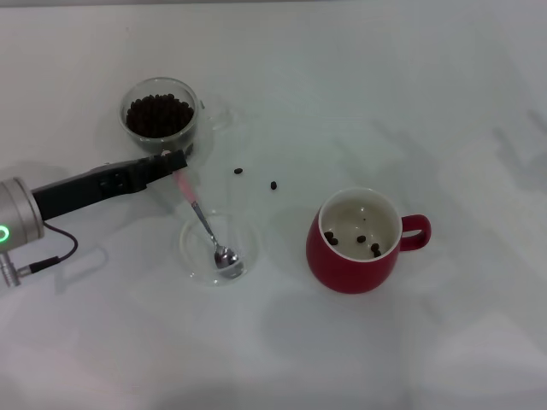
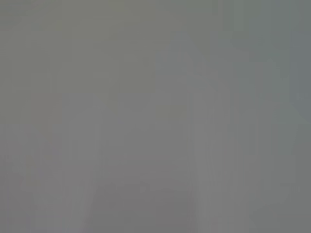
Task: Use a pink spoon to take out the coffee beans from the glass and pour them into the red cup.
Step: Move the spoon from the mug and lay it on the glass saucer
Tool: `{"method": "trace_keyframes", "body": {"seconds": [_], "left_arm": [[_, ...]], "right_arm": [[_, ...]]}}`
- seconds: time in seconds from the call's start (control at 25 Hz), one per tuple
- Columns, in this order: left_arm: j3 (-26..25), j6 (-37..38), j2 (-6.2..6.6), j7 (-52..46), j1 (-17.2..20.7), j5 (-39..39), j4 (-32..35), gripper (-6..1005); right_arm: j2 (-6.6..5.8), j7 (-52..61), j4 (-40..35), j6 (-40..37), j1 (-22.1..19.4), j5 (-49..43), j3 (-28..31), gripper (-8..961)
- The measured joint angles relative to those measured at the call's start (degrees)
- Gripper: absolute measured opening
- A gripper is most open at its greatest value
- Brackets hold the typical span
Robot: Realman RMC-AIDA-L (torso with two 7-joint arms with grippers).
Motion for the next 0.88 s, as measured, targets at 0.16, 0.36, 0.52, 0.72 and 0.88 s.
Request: {"method": "trace_keyframes", "body": {"seconds": [0.16,0.36,0.52,0.72,0.88], "left_arm": [[0.01,-0.34,0.03,0.04,0.41,0.05,-0.06,284],[-0.09,-0.47,0.28,0.05,0.68,0.11,0.06,321],[-0.16,0.00,0.51,0.72,1.23,-0.33,0.55,350],[-0.16,0.62,0.89,1.31,1.82,-1.17,0.82,523],[-0.26,0.65,1.05,1.40,3.47,-1.31,3.39,605]], "right_arm": [[0.00,0.00,0.00,0.00,0.00,-0.12,-0.04,654],[0.00,0.00,0.00,0.00,0.00,-0.31,-0.06,654],[0.00,0.00,0.00,0.00,0.00,-0.34,-0.06,653],[0.00,0.00,0.00,0.00,0.00,-0.35,-0.06,653],[0.00,0.00,0.00,0.00,0.00,-0.36,-0.07,653]]}}
